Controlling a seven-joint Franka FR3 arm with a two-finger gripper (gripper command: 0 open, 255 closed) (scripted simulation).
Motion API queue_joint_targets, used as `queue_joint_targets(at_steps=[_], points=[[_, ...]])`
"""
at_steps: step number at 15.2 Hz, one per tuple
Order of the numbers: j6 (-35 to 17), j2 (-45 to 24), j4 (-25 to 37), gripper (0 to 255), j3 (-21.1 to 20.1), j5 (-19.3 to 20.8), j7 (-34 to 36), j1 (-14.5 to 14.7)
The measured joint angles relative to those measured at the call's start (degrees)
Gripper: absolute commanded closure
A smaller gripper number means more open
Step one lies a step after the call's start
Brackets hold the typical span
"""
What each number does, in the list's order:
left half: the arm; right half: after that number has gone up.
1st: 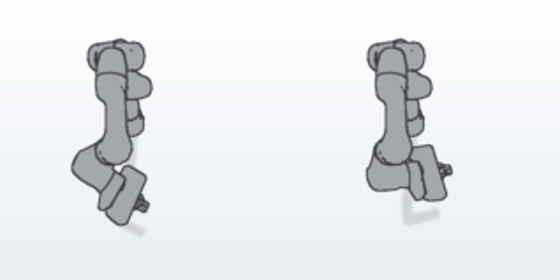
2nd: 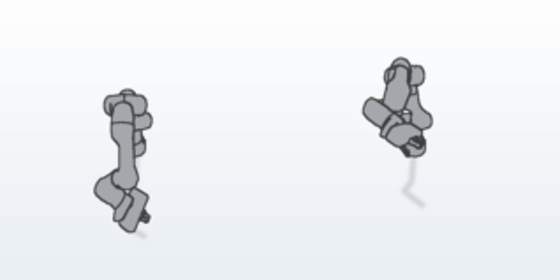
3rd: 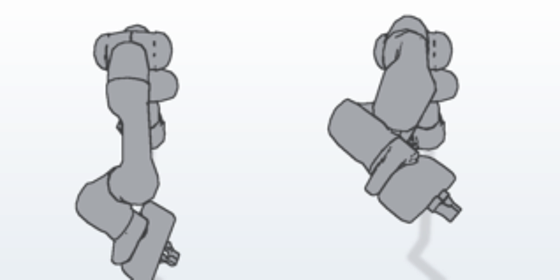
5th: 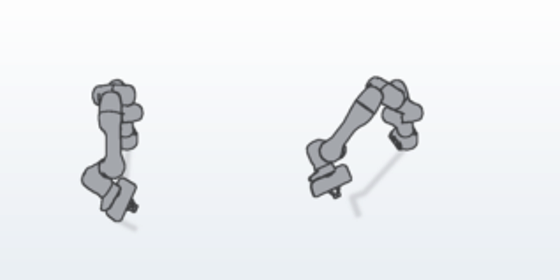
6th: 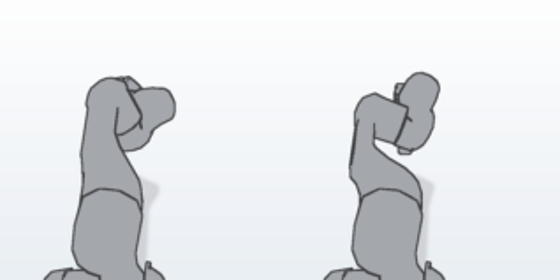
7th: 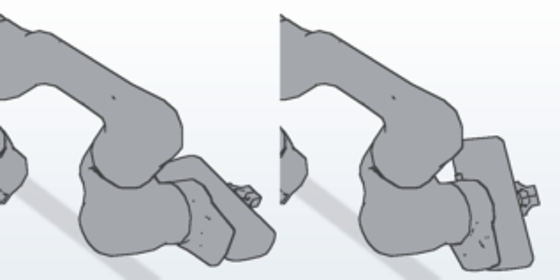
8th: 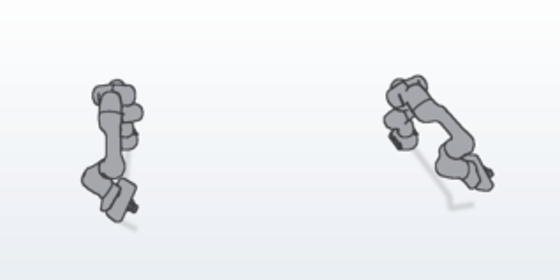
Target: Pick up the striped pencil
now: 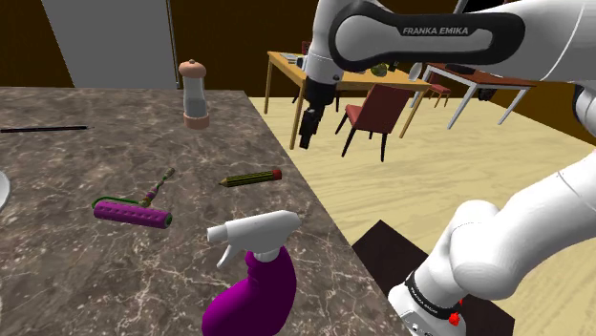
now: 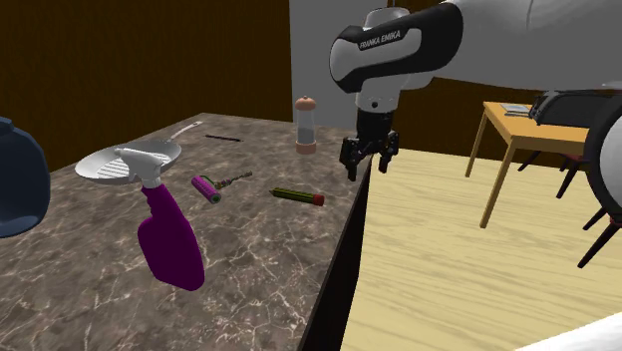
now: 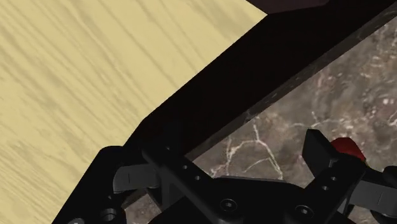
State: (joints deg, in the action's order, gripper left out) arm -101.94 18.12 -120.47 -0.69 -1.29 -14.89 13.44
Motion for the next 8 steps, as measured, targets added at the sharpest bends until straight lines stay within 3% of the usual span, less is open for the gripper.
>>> queue_joint_targets(at_steps=[8], points=[[0.50, -11.09, 10.48, 0, -4.79, 0.34, -11.41, 6.18]])
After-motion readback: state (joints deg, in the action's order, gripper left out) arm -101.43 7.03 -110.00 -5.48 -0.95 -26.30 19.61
